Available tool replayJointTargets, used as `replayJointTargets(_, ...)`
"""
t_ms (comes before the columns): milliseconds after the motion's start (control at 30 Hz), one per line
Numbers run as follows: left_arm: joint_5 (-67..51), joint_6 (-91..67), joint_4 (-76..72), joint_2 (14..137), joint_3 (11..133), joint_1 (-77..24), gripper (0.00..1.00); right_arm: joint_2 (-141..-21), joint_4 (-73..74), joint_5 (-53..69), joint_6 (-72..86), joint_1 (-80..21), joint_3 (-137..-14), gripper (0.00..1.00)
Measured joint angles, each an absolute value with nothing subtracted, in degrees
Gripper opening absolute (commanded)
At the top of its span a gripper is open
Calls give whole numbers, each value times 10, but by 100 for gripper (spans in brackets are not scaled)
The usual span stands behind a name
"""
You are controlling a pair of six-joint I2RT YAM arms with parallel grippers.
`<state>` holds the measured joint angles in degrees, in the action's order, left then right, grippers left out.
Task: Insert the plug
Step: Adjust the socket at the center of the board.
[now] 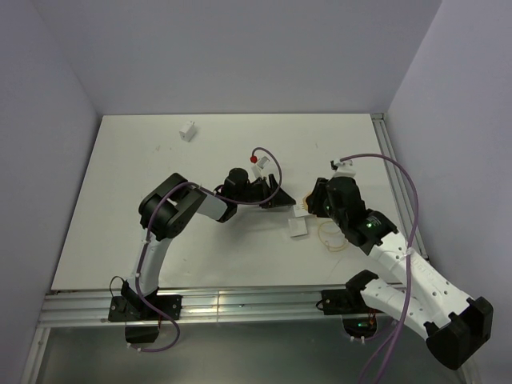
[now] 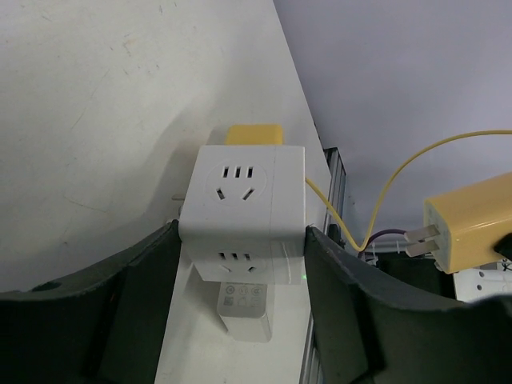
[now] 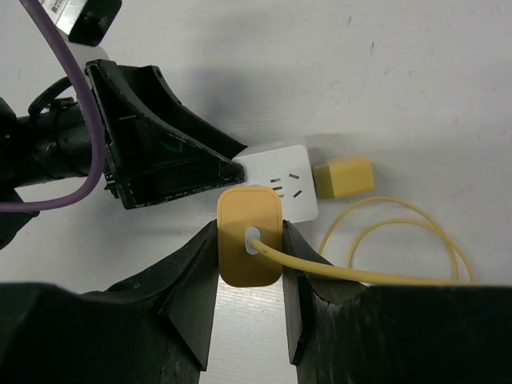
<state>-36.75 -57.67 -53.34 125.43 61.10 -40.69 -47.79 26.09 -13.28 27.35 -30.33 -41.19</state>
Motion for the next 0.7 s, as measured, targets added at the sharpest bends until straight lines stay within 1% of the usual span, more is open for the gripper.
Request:
replayJointTargets(33, -368, -577, -533, 1254, 611, -407, 62, -481, 260, -131, 274, -303, -412, 0)
replayJointTargets(67, -368, -578, -533, 1254, 611, -407, 57, -486, 259, -129, 274, -303, -412, 0)
replayJointTargets(233, -370, -581, -537, 1255, 611, -407, 43, -513, 251, -123, 274, -302, -412, 0)
replayJointTargets(267, -370, -582, -537, 1255, 611, -407, 37, -518, 249, -124, 274, -302, -412, 0)
replayJointTargets(333, -371, -582, -537, 1256, 611, -407, 30, -532, 243, -125, 276, -302, -412, 0)
replayJointTargets(367, -371, -582, -538, 1256, 611, -407, 18, -541, 241, -128, 277, -302, -412, 0)
replayJointTargets(433, -372, -582, -538, 1256, 611, -407, 4, -560, 240, -134, 279, -302, -412, 0)
replayJointTargets(467, -372, -582, -538, 1256, 611, -407, 0, -568, 240, -138, 279, -302, -412, 0)
replayJointTargets(700, -373, -580, -525, 1256, 618, -407, 0, -580, 216, -156, 270, -299, -404, 0)
